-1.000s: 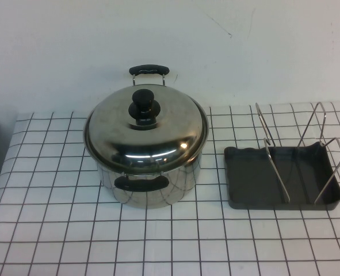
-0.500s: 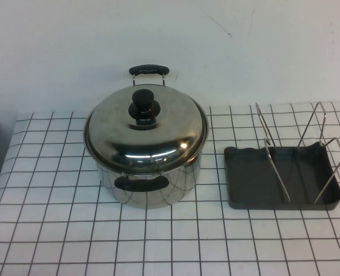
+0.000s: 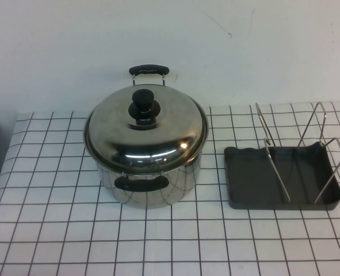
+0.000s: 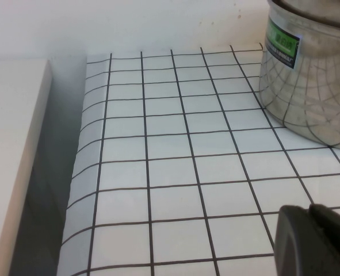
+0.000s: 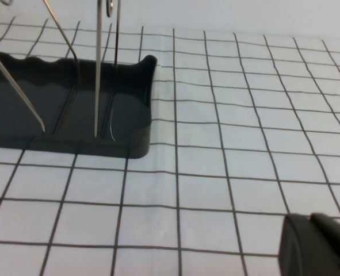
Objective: Put pot lid on rack
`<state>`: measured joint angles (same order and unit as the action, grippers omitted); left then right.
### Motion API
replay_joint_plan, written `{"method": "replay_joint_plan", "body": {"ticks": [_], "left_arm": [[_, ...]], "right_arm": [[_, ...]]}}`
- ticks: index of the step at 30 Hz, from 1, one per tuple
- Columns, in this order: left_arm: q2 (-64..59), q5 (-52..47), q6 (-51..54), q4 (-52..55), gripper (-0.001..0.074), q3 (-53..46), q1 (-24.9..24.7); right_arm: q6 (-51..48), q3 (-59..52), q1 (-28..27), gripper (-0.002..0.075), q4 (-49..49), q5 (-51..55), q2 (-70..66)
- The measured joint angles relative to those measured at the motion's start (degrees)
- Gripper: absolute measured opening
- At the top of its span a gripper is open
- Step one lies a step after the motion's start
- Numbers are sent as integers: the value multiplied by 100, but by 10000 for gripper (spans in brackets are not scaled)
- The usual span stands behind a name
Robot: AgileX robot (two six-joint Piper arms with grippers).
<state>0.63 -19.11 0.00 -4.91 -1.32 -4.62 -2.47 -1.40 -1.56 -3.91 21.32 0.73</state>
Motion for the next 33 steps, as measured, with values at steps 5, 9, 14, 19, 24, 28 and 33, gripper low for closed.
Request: {"method": "replay_joint_plan", "body": {"ticks": [5, 9, 14, 19, 24, 28, 33], "left_arm": [[0, 0, 0, 0, -3, 0, 0], [0, 0, 0, 0, -3, 0, 0], [0, 27, 0, 0, -3, 0, 0], [0, 668, 0, 0, -3, -23, 0], [0, 2016, 0, 0, -3, -23, 0], [0, 2909, 0, 0, -3, -23, 0], [0, 3694, 0, 21, -3, -23, 0]], "right_arm": [[-10, 0, 0, -2, -484, 0, 0], [-10, 0, 0, -2, -1025, 8, 0], [-10, -13, 0, -2, -1190, -121, 0], [-30, -13, 0, -2, -1215, -1056, 0], [-18, -13, 0, -2, -1267, -2966, 0], [-18, -13, 0, -2, -1304, -4436, 0], [-15, -13, 0, -2, -1317, -5725, 0]]}}
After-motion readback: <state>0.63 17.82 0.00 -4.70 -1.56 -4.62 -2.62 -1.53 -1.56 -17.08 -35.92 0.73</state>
